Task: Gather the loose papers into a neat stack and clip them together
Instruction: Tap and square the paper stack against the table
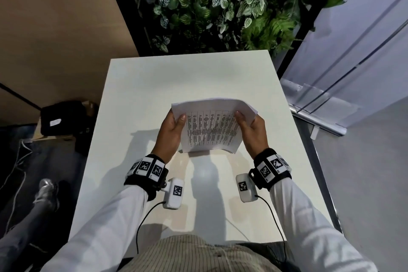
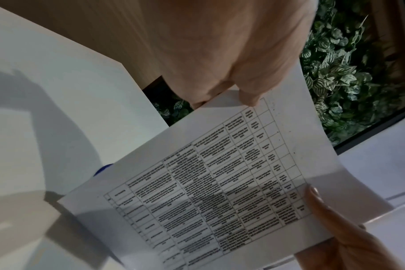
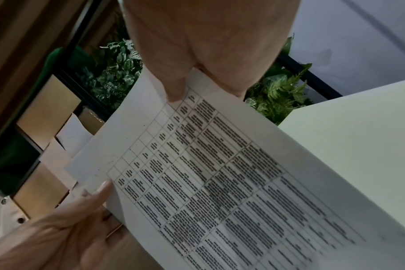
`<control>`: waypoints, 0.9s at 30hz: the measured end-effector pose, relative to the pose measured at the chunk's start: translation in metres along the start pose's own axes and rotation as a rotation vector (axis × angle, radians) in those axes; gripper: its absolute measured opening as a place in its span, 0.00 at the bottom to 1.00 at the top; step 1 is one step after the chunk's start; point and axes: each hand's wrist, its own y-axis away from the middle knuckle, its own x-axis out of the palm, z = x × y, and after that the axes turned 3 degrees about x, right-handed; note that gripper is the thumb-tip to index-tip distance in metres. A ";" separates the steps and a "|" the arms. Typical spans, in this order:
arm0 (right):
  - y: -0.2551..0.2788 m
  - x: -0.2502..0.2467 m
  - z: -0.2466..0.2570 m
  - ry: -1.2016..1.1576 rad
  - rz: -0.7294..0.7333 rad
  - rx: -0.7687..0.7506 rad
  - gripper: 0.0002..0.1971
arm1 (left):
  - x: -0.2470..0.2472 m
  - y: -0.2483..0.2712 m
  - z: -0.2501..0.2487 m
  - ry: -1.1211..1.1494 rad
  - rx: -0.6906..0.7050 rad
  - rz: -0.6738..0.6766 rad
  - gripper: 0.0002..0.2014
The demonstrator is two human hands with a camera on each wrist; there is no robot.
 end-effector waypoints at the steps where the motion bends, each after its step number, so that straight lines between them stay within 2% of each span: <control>1: 0.000 0.001 -0.002 0.011 0.001 0.001 0.08 | 0.001 0.000 0.001 -0.003 -0.002 -0.002 0.13; 4: 0.000 0.004 -0.015 0.010 0.000 0.069 0.10 | 0.005 0.001 0.006 -0.013 -0.015 -0.026 0.16; 7: 0.001 0.004 -0.020 0.029 -0.028 0.058 0.11 | 0.008 -0.001 0.007 -0.032 -0.012 -0.038 0.15; 13: 0.002 0.000 -0.032 0.041 0.009 0.095 0.12 | 0.015 -0.004 0.018 -0.071 -0.031 -0.030 0.15; 15: 0.002 -0.004 -0.034 0.081 0.076 0.116 0.11 | 0.017 -0.006 0.017 -0.108 -0.040 -0.042 0.15; 18: -0.008 -0.027 -0.038 0.146 0.237 0.138 0.12 | 0.019 -0.016 0.006 -0.201 0.035 -0.054 0.17; 21: -0.018 -0.078 -0.050 0.274 0.282 0.297 0.17 | 0.022 -0.024 -0.015 -0.316 0.111 -0.009 0.13; 25: 0.005 -0.152 -0.090 0.854 0.184 0.576 0.18 | 0.031 -0.021 -0.032 -0.465 0.131 0.142 0.14; 27: 0.024 -0.170 -0.112 0.969 0.192 0.726 0.19 | 0.040 -0.014 -0.035 -0.509 0.138 0.227 0.16</control>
